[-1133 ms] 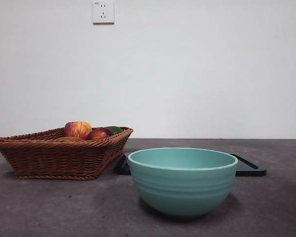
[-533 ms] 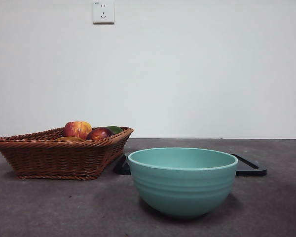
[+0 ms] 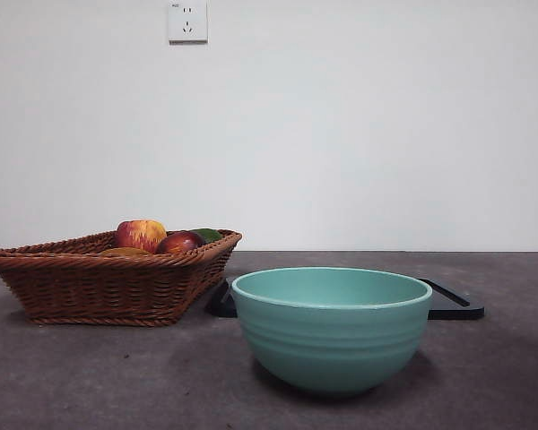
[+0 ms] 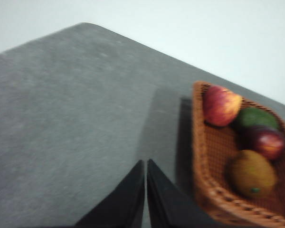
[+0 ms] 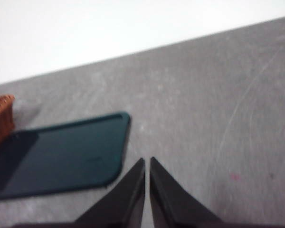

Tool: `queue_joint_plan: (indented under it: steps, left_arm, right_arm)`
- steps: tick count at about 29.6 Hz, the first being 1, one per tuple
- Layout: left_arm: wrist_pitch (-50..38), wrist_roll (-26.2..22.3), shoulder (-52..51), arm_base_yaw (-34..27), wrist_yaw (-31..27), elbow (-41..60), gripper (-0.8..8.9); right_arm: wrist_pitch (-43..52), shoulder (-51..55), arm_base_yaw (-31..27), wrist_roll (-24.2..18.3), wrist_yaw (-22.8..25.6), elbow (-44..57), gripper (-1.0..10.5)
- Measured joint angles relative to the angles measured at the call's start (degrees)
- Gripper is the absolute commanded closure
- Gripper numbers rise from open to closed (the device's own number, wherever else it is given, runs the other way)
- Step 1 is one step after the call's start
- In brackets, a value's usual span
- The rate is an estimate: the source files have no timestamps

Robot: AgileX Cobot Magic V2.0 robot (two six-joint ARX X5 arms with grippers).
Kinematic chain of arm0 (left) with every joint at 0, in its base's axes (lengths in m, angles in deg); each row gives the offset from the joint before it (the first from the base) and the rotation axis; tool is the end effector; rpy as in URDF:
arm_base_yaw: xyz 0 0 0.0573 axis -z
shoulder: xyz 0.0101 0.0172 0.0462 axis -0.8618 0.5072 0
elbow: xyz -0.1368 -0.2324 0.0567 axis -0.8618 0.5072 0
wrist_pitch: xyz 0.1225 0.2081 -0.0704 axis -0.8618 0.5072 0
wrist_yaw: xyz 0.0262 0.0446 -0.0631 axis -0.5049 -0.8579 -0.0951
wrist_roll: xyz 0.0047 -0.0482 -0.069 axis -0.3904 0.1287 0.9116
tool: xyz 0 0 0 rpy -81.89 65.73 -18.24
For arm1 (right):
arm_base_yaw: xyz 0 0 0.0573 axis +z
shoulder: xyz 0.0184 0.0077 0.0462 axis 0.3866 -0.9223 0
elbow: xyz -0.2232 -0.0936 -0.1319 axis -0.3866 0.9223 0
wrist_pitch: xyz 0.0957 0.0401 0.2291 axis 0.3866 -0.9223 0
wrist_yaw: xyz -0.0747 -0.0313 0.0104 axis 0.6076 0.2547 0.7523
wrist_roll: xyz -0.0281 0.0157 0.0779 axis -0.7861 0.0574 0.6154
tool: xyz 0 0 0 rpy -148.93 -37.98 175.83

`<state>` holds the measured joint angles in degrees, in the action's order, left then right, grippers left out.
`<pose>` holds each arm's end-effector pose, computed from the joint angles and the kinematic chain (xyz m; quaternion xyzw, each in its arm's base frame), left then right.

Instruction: Pick up the wifruite, put it on the bowl, pick up the plate, put it on desk

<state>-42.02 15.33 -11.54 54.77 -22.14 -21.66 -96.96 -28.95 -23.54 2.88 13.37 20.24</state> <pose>0.1215 0.0082 0.1559 -0.1826 0.0748 0.0420 0.9794 0.1226 0.0076 0.1587 0.1484 0.0718 0.0488 0.9851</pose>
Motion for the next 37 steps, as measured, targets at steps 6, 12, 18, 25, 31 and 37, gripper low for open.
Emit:
queue_joint_plan:
  steps: [6, 12, 18, 25, 31, 37]
  left_arm:
    - [4.6, 1.2, 1.2, 0.0, 0.3, -7.2, 8.03]
    - [8.7, 1.3, 6.5, 0.0, 3.5, -15.3, 8.03]
    - [13.9, -2.2, 15.5, 0.0, 10.3, -25.1, 8.04]
    - [21.2, -8.8, 25.9, 0.1, 20.3, -35.2, 8.03]
    - [28.8, -13.8, 33.3, 2.8, 27.1, -42.7, 8.04]
    - [38.1, -19.7, 40.4, 9.5, 28.9, -50.4, 8.04]
  right_arm:
    - [0.1, 0.0, 0.0, 0.3, 0.0, -5.8, 9.4]
    - [-4.1, -2.9, 0.0, 0.3, -0.3, -13.9, 9.4]
    - [-11.6, -11.0, 0.0, -2.0, -5.4, -23.7, 9.4]
    - [-23.5, -24.1, 0.2, -7.6, -12.0, -36.9, 9.4]
    - [-33.1, -34.4, 2.1, -12.7, -17.3, -47.3, 9.4]
    - [-44.0, -43.4, 8.4, -18.4, -19.5, -55.1, 9.4]
